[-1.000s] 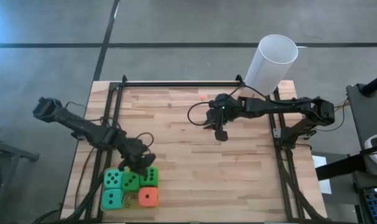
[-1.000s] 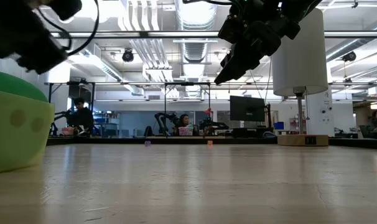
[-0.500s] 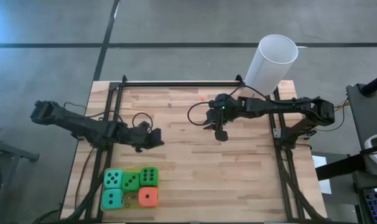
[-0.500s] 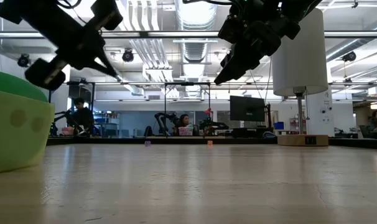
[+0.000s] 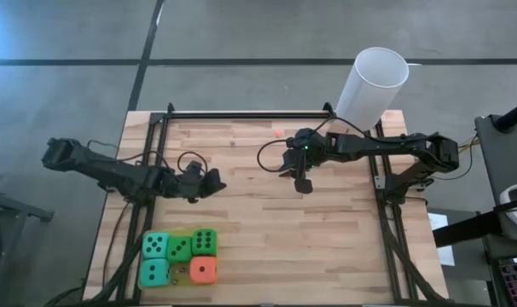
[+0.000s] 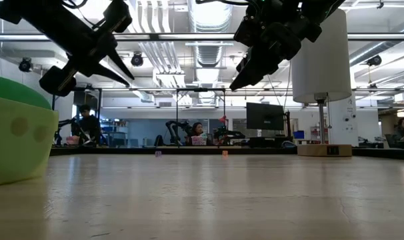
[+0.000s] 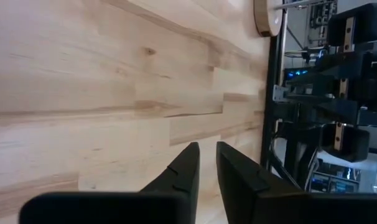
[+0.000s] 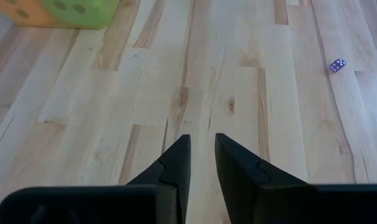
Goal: Pick & Place Dice
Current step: Put the purple dice into the yellow bin
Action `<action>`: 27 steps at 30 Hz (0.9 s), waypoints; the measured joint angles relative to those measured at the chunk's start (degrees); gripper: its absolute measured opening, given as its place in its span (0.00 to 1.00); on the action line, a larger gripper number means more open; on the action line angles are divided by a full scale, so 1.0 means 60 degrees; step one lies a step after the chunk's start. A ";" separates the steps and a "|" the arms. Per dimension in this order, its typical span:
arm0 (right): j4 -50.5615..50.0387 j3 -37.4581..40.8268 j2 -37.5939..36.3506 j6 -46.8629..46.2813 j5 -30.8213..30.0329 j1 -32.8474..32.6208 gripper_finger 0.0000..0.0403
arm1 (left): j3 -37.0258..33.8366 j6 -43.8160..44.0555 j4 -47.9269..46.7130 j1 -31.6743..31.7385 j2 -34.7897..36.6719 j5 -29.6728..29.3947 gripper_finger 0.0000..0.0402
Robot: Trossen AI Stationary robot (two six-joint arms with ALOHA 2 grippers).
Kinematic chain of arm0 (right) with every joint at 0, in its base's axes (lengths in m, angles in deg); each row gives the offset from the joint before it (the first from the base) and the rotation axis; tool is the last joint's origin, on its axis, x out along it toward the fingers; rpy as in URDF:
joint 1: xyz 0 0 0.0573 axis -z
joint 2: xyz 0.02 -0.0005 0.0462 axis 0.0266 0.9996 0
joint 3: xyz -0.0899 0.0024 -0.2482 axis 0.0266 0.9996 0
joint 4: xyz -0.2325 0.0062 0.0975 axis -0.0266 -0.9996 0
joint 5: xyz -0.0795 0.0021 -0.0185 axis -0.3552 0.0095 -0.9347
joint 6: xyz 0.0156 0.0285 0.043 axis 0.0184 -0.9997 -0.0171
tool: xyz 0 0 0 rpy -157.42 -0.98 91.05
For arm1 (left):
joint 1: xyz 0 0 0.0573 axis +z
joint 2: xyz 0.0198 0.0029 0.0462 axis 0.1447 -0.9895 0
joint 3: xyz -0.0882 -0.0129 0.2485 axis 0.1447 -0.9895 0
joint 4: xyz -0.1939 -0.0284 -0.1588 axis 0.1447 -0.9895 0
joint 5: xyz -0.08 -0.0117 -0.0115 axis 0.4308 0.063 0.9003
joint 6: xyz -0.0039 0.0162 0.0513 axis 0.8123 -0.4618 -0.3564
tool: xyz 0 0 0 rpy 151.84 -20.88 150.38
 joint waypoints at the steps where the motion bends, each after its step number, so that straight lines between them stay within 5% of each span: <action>1: 0.0000 0.0000 0.0000 0.0000 -0.0002 -0.0002 0.17 | 0.0000 0.0000 -0.0013 0.0000 0.0000 0.0000 0.16; 5: 0.0000 0.0000 0.0000 -0.0001 -0.0001 -0.0001 0.18 | -0.0011 -0.0125 -0.0209 0.0000 0.0000 -0.0313 0.20; 11: 0.0000 0.0000 0.0000 0.0000 -0.0002 -0.0002 0.21 | -0.0085 -0.2709 -0.0142 0.0023 0.0000 -0.1475 0.37; 19: 0.0000 0.0000 0.0003 -0.0001 0.0000 0.0002 0.23 | -0.0080 -0.4940 -0.0555 0.0595 -0.0004 -0.1467 0.66; 27: -0.0004 0.0000 0.0004 0.0000 -0.0002 -0.0001 0.19 | 0.0484 -0.8070 -0.1109 0.2191 -0.0287 -0.0695 0.80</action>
